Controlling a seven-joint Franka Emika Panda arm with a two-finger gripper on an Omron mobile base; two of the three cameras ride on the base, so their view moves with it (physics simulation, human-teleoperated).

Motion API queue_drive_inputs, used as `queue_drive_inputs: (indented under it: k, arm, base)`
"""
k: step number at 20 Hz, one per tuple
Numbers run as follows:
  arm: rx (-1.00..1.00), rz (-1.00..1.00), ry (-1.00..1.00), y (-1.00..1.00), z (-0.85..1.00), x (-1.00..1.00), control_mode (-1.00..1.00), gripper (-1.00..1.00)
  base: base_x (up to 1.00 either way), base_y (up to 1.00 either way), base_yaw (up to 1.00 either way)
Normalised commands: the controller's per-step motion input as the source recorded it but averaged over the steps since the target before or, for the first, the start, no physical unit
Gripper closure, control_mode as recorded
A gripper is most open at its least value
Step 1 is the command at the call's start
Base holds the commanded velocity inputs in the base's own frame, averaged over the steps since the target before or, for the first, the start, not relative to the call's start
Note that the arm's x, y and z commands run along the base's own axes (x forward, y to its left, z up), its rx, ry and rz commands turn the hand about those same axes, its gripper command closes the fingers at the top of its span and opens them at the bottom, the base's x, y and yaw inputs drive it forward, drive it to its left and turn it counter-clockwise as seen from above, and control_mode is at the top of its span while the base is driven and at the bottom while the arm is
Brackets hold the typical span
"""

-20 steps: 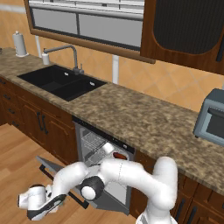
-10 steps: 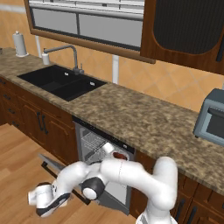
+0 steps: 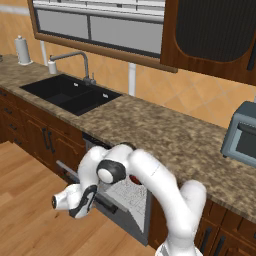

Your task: Pick up the cup and bowl from the counter, place them in the dishwasher, and close the dishwasher door.

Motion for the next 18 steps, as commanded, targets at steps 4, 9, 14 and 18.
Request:
queue_drive_inputs:
  k: [4,9,14,18]
  arm:
    - [-0.11,0.09,-0.07,-1.0,0.28,1.0,-1.0,-1.0]
    - [-0.19,0.13,-0.01,-1.0,-0.01,1.0,-1.0,-1.0]
    - [-0.22,0.11,0.0,-1.0,-0.16,1.0,-1.0,-1.0]
    - [-0.23,0.12,0.0,-1.0,-0.38,1.0,-1.0,-1.0]
  base:
    - [0.0,0.0,0.0]
    - [0.0,0.0,0.0]
    - [0.0,0.0,0.0]
    - [0.0,0.0,0.0]
